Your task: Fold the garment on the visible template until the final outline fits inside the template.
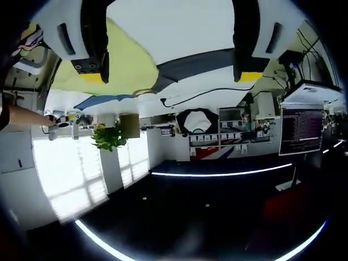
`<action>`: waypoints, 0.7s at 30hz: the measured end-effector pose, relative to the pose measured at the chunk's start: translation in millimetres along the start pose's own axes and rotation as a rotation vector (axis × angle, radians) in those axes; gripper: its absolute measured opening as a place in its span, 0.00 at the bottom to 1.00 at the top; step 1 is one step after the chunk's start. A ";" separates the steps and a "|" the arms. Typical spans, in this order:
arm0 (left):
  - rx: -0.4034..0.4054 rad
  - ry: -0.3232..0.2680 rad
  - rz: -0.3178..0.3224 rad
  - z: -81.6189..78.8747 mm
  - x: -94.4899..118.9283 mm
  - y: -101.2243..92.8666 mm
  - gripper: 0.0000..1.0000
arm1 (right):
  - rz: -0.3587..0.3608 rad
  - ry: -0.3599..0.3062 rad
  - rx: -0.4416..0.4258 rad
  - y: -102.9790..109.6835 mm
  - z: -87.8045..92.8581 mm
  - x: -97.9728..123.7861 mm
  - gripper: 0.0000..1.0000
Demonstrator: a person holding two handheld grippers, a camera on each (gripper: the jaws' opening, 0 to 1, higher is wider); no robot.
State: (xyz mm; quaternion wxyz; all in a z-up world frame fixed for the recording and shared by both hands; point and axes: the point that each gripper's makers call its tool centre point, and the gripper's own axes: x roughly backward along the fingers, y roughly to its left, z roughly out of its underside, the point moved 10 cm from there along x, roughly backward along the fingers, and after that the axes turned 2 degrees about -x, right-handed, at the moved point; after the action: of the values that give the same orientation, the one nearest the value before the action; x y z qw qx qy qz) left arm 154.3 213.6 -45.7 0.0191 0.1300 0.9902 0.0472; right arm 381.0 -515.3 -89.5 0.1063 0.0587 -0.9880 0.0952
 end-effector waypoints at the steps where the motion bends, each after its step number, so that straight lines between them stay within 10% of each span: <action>1: -0.007 0.000 -0.012 0.0 -0.6 1.0 1.00 | 0.000 0.008 -0.004 0.8 0.7 -3.4 0.97; 21: -0.032 0.033 0.036 3.3 -7.1 -2.2 1.00 | 0.101 0.094 -0.069 1.6 31.6 -68.5 0.72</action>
State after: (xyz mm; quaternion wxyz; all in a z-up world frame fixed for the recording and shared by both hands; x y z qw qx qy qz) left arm 160.7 209.9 -49.1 0.0040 0.1467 0.9870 0.0654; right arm 441.0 -513.5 -135.3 0.1496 0.0006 -0.9863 0.0689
